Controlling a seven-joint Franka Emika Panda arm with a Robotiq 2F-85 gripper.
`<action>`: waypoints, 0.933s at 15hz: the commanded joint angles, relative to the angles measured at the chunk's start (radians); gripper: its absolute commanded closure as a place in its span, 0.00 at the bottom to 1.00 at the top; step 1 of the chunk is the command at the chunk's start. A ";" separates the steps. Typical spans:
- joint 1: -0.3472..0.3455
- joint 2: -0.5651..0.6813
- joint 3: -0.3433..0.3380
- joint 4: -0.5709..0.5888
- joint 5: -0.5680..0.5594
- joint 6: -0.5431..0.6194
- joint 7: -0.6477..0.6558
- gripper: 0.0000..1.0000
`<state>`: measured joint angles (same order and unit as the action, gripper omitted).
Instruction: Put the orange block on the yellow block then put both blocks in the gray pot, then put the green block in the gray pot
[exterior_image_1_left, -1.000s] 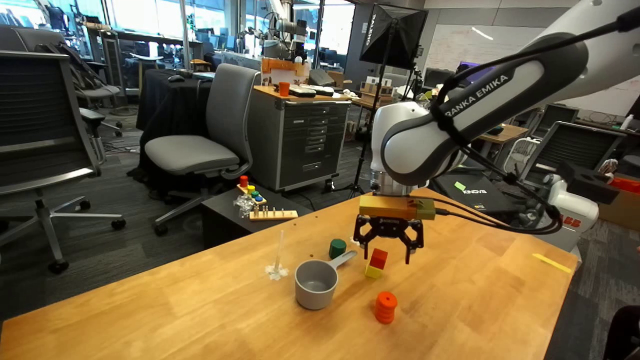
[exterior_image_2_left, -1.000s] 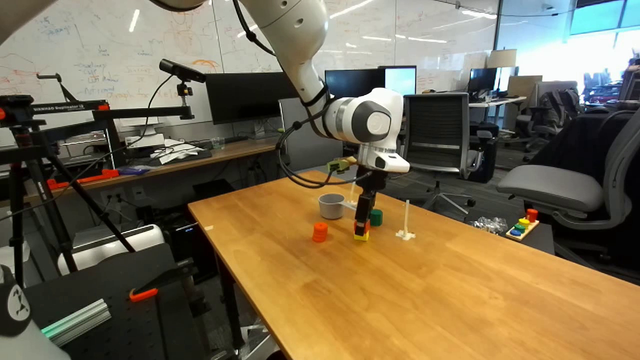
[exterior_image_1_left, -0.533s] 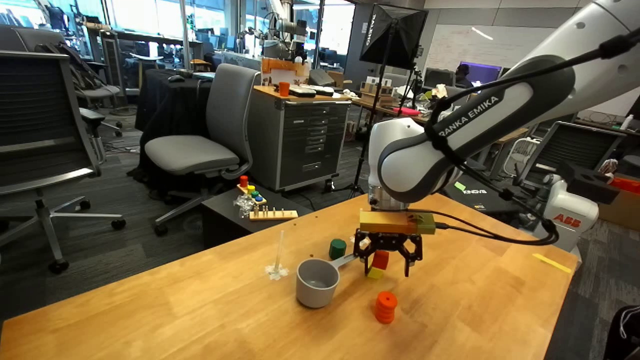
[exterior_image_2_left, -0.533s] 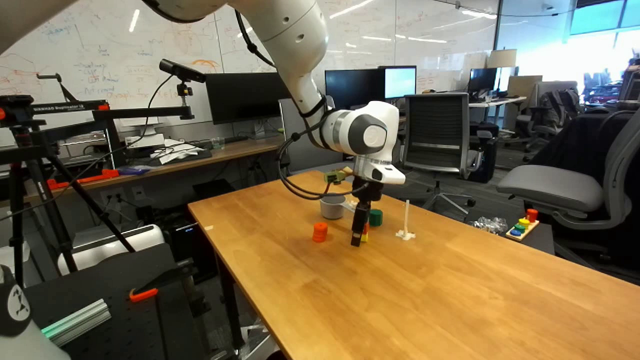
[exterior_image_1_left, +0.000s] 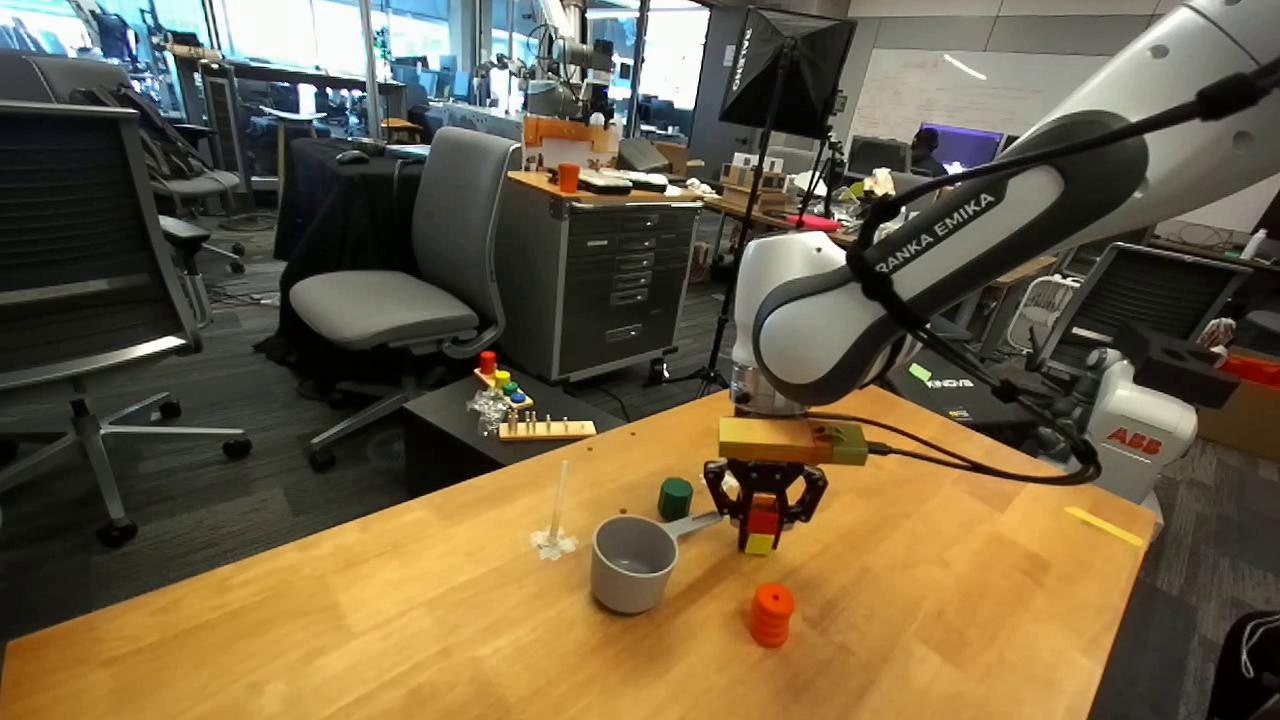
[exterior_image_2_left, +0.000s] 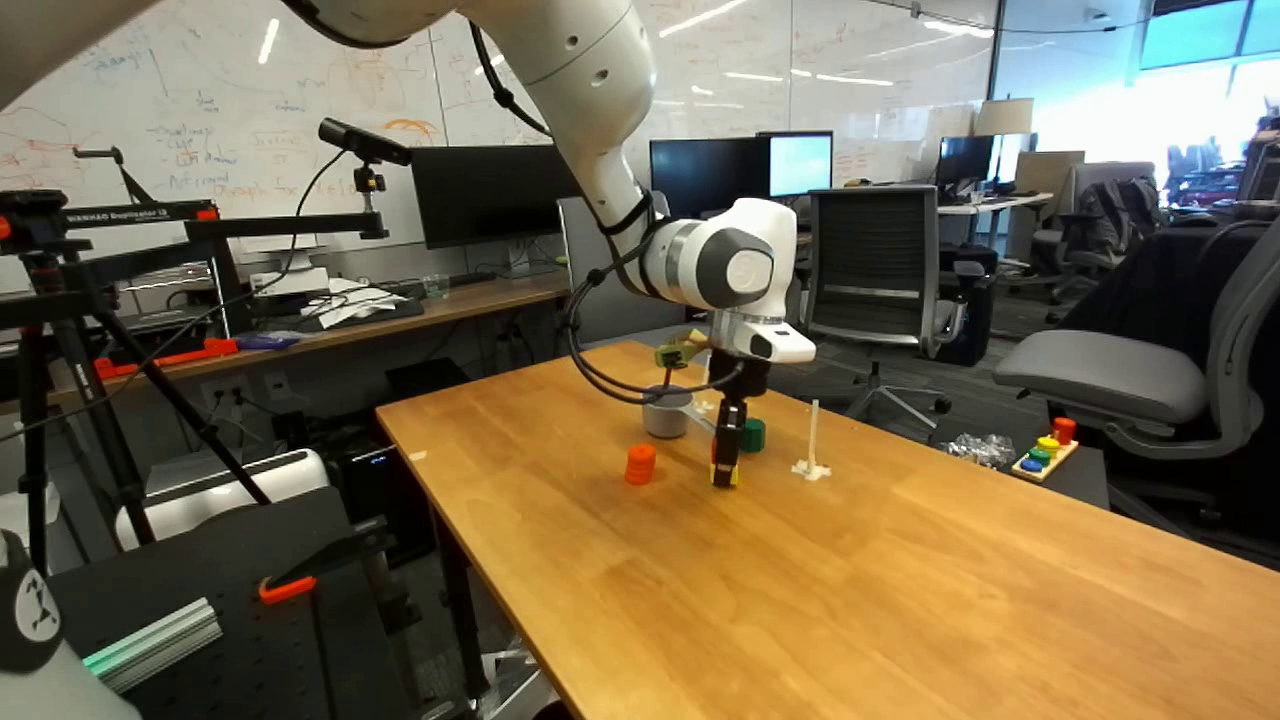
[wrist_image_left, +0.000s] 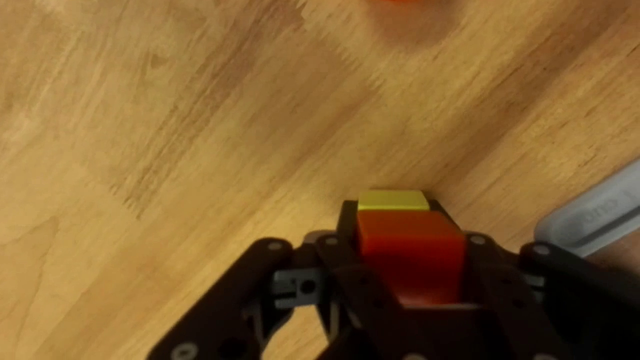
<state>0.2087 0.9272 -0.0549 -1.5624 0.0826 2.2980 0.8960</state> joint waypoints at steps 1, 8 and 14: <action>0.003 0.011 -0.010 0.010 -0.016 0.020 -0.028 0.87; 0.001 -0.014 -0.005 0.006 0.004 0.003 -0.025 0.87; 0.005 -0.069 0.001 -0.014 0.016 0.007 -0.009 0.87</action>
<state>0.2085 0.9064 -0.0579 -1.5549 0.0857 2.3045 0.8749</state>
